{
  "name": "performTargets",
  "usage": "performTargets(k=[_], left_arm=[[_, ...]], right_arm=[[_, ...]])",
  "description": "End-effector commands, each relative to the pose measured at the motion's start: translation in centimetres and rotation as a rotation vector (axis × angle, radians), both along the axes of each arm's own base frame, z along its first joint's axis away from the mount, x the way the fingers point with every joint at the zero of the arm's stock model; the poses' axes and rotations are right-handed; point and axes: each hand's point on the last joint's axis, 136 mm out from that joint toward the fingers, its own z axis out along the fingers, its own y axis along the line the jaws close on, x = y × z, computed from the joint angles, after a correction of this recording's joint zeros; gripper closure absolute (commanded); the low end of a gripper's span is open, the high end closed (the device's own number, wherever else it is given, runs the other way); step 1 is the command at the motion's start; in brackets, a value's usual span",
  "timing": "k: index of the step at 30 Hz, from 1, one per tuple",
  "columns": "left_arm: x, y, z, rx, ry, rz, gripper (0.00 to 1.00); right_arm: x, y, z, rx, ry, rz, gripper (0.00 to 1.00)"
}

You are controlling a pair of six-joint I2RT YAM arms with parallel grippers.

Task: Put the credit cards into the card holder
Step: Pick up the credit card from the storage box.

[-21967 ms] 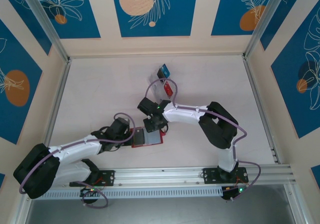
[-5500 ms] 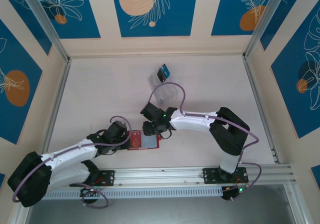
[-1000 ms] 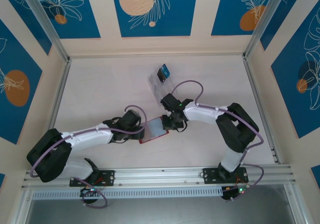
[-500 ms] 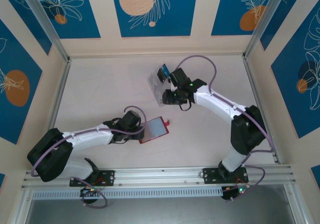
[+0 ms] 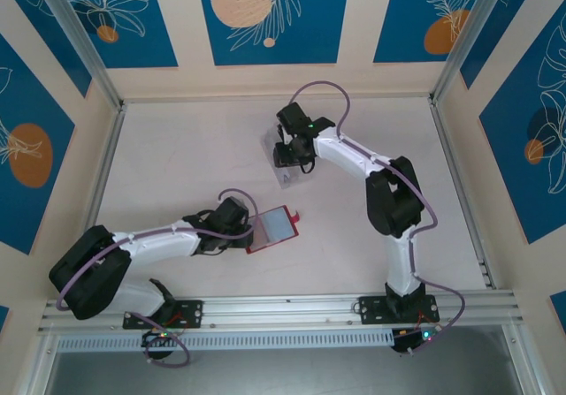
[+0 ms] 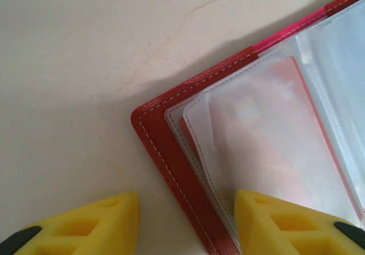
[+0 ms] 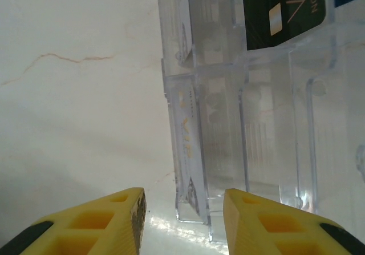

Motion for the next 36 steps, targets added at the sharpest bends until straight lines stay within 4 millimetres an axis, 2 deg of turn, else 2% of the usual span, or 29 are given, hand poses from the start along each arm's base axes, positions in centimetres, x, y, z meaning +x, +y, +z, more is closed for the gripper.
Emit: performTargets(k=[1, 13, 20, 36], left_arm=[[-0.9, 0.6, -1.4, 0.008, 0.038, 0.001, 0.54], [-1.0, 0.3, -1.6, -0.001, 0.045, -0.001, 0.54], [-1.2, 0.5, -1.7, -0.002, 0.049, 0.005, 0.55], [-1.2, 0.6, -1.7, -0.004, 0.047, 0.005, 0.55]], right_arm=[[0.5, 0.0, -0.5, -0.064, -0.005, 0.035, 0.58], [1.9, 1.3, -3.5, -0.124, 0.004, 0.075, 0.59], [1.7, 1.7, -4.1, -0.139, 0.010, 0.091, 0.63], [1.1, 1.7, -4.5, -0.174, 0.015, 0.105, 0.80]])
